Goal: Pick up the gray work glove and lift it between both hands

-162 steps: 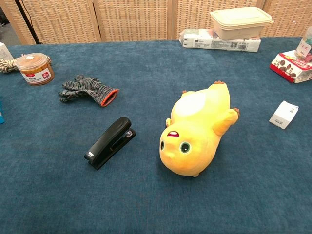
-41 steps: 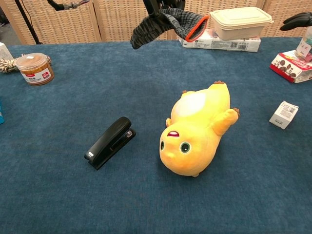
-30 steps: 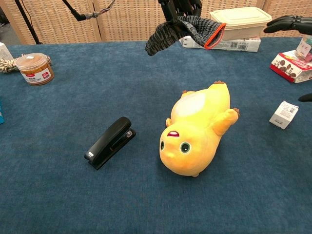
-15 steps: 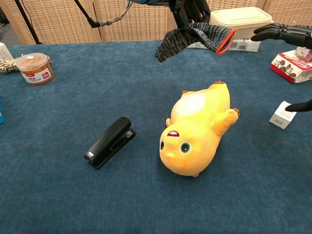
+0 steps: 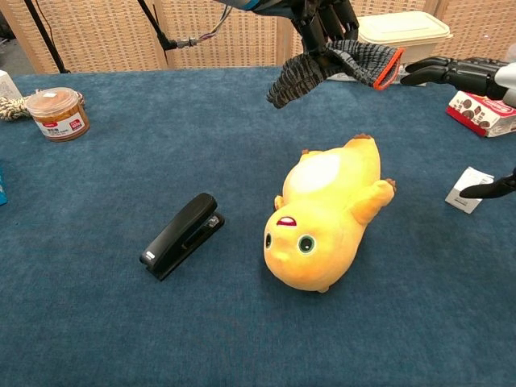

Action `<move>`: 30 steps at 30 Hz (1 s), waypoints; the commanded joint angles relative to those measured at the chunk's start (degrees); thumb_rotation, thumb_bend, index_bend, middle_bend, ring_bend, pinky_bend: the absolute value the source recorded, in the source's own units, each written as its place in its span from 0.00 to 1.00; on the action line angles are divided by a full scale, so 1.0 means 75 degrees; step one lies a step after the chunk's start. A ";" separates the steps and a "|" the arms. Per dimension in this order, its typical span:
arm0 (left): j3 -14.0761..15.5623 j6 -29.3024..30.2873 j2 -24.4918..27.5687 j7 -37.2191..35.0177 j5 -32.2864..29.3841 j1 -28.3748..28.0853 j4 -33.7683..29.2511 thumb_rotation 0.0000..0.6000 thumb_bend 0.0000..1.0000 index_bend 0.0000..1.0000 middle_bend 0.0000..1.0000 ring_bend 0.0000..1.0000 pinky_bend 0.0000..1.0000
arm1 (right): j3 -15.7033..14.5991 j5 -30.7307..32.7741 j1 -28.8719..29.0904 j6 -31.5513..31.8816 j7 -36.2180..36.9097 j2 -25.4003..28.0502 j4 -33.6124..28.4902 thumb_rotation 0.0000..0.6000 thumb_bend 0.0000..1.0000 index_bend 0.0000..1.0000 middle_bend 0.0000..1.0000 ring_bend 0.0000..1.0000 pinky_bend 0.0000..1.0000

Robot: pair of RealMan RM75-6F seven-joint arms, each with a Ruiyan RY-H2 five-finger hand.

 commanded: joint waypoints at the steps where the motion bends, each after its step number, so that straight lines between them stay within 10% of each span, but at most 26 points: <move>1: 0.0022 -0.0049 0.0008 -0.0002 -0.0018 -0.0019 0.0015 1.00 0.42 0.61 0.57 0.48 0.43 | 0.0015 0.0015 0.0034 0.0014 -0.0052 -0.0070 0.0129 1.00 0.05 0.03 0.00 0.00 0.00; 30: -0.0035 0.0088 -0.0037 -0.0102 -0.0369 -0.0129 -0.0223 1.00 0.42 0.61 0.57 0.48 0.43 | -0.0008 0.0053 0.0276 0.0112 -0.0220 -0.0564 0.0237 1.00 0.05 0.05 0.00 0.00 0.00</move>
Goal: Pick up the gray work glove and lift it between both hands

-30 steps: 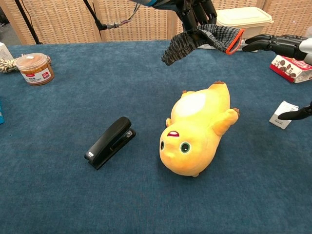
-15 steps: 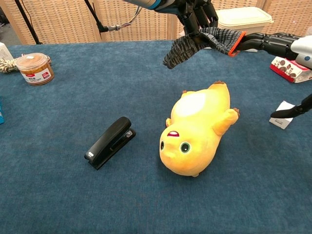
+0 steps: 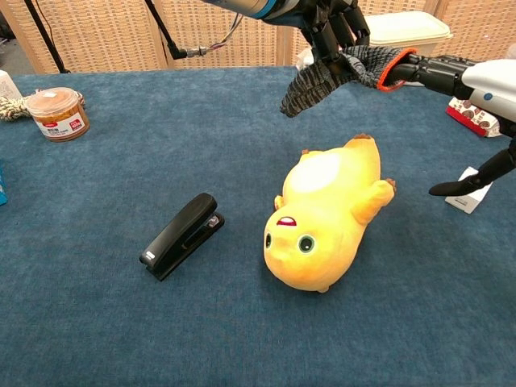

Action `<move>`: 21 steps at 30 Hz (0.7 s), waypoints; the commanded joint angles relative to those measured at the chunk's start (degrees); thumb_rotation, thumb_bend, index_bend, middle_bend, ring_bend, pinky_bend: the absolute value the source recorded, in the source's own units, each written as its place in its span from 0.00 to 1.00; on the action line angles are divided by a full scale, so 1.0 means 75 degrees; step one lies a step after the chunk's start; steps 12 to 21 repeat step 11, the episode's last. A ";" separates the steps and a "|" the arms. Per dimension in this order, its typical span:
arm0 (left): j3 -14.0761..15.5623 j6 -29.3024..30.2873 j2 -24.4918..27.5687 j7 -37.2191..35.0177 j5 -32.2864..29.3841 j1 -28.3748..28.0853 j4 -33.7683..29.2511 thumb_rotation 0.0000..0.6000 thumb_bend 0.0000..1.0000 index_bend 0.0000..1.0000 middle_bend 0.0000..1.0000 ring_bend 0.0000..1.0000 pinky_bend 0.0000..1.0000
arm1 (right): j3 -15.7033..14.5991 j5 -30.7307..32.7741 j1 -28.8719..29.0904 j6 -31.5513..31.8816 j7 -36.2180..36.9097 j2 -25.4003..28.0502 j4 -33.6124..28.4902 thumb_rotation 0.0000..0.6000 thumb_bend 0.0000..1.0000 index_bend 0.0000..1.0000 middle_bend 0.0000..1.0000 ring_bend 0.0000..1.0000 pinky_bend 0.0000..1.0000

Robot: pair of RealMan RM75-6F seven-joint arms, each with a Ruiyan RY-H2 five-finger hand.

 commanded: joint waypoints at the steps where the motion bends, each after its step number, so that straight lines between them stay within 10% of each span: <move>1: 0.0006 0.0092 0.0147 0.0041 -0.0089 -0.0016 -0.0200 1.00 0.42 0.61 0.57 0.48 0.43 | -0.0018 0.0047 0.0006 -0.0057 -0.0060 -0.0020 0.0035 1.00 0.05 0.05 0.00 0.00 0.00; 21: 0.0199 0.0187 0.0164 0.0223 -0.0405 -0.0156 -0.0228 1.00 0.42 0.61 0.57 0.48 0.43 | -0.0016 0.0137 0.0001 -0.0025 -0.0101 -0.0045 0.0079 1.00 0.05 0.05 0.00 0.00 0.00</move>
